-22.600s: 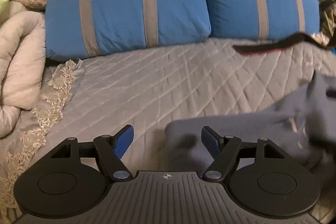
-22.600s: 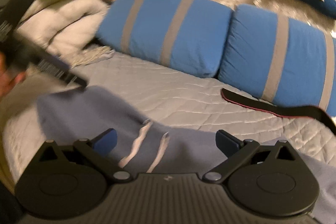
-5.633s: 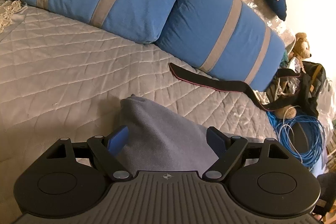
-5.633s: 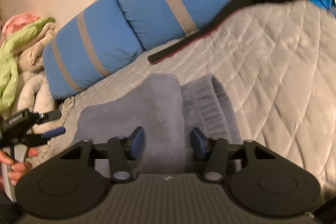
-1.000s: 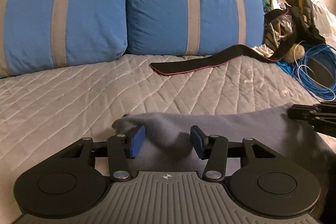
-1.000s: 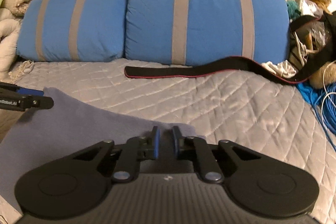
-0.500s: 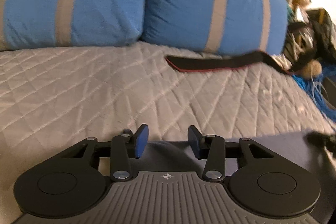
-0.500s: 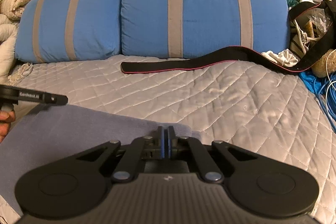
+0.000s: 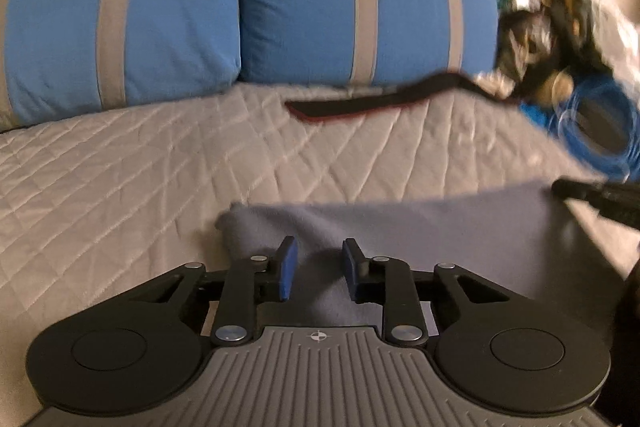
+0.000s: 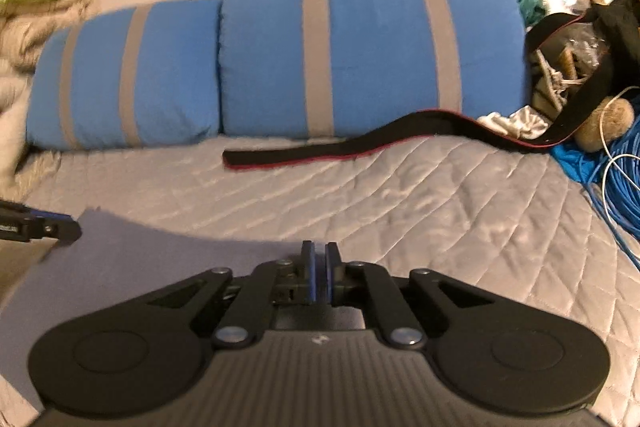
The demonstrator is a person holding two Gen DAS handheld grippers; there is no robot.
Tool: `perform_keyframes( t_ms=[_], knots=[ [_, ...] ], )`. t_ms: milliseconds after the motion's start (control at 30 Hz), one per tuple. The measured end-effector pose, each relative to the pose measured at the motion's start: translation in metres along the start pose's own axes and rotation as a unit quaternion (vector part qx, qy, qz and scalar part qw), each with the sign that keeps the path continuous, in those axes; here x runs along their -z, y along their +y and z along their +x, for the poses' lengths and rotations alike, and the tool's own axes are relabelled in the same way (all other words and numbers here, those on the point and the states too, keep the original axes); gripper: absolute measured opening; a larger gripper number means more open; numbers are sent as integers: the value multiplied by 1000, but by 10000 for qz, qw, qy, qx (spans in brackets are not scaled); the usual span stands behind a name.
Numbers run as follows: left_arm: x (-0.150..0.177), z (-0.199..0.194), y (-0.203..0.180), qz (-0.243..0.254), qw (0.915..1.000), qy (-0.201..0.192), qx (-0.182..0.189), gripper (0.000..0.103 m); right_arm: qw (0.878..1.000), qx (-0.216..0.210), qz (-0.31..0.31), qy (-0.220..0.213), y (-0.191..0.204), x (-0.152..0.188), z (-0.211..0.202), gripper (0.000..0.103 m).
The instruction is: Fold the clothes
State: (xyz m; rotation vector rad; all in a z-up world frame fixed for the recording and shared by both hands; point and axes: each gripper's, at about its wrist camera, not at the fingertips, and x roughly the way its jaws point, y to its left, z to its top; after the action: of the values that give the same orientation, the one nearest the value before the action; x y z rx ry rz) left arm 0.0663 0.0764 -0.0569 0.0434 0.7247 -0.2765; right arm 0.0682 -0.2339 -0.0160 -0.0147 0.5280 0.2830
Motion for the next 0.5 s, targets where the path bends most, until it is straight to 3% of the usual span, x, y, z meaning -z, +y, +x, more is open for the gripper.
perform_keyframes(
  t_ms=[167,333,500],
  knots=[
    [5,16,5,-183,9994,152,-263,10,9990,187,-201,356,5,5,14,15],
    [10,24,8,-242,9986,224,-416,8,9994,114,17,340,0,5,8,22],
    [11,1,-1,-154,9978,-54,-640,5,9993,24,246,289,-6,5,1,23]
  ],
)
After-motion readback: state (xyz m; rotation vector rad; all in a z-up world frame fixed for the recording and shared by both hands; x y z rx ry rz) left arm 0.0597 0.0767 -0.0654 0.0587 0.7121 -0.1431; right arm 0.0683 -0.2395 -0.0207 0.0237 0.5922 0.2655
